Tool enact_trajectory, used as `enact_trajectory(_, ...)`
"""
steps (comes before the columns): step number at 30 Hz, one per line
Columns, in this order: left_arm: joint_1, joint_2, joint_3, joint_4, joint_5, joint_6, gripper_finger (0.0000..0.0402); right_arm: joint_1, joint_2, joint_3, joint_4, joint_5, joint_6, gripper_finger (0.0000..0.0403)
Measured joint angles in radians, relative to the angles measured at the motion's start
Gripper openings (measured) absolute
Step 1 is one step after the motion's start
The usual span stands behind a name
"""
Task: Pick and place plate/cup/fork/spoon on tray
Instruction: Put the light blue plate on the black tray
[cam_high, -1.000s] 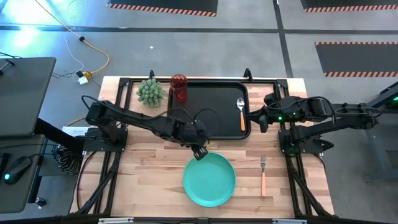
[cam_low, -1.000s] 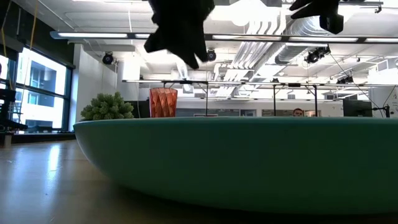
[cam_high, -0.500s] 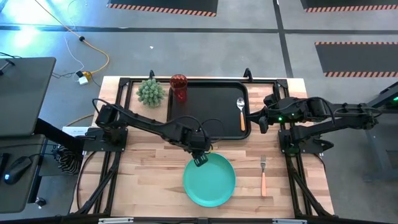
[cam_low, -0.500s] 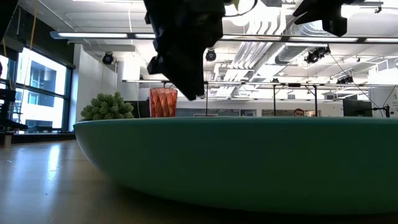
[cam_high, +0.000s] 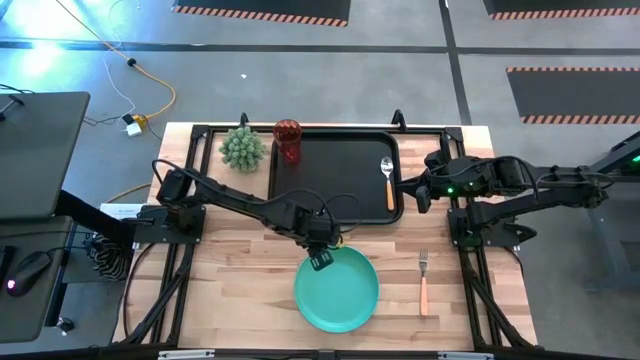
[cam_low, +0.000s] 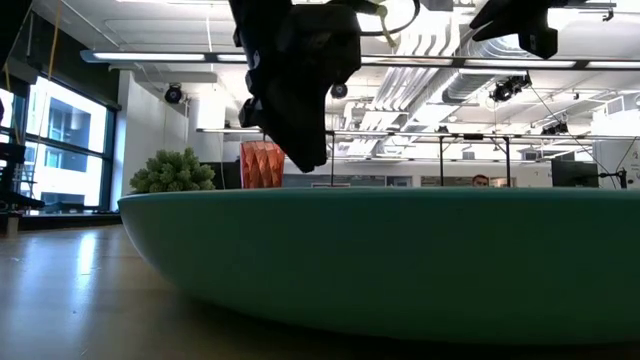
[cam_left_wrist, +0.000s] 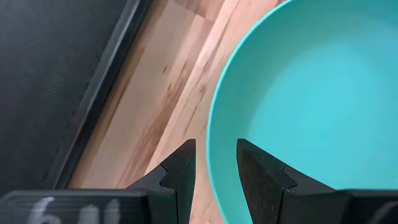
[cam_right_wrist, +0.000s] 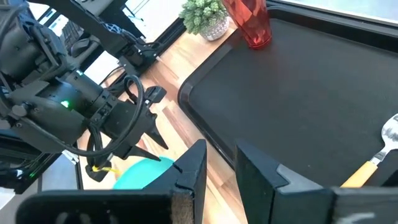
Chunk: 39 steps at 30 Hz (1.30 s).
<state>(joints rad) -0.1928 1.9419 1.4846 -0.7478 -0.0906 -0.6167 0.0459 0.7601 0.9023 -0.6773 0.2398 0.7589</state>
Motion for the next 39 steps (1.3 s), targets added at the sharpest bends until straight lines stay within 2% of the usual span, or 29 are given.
enact_trajectory(9, -0.004, 0.0, -0.057, 0.011, 0.008, -0.008, 0.0106, 0.0, 0.0, 0.0, 0.0, 0.0, 0.0, 0.0072)
enact_trajectory(23, -0.012, 0.0, -0.057, 0.02, 0.016, 0.027, 0.0106, 0.0, 0.0, 0.0, 0.0, 0.001, 0.0, 0.0072)
enact_trajectory(29, -0.024, 0.047, -0.06, 0.06, 0.047, 0.027, 0.0106, 0.0, 0.0, 0.0, 0.0, 0.002, 0.0, 0.0072)
enact_trajectory(39, -0.025, 0.068, -0.058, 0.051, 0.026, 0.009, 0.0106, 0.0, 0.011, 0.0, -0.007, 0.002, 0.0, 0.0072)
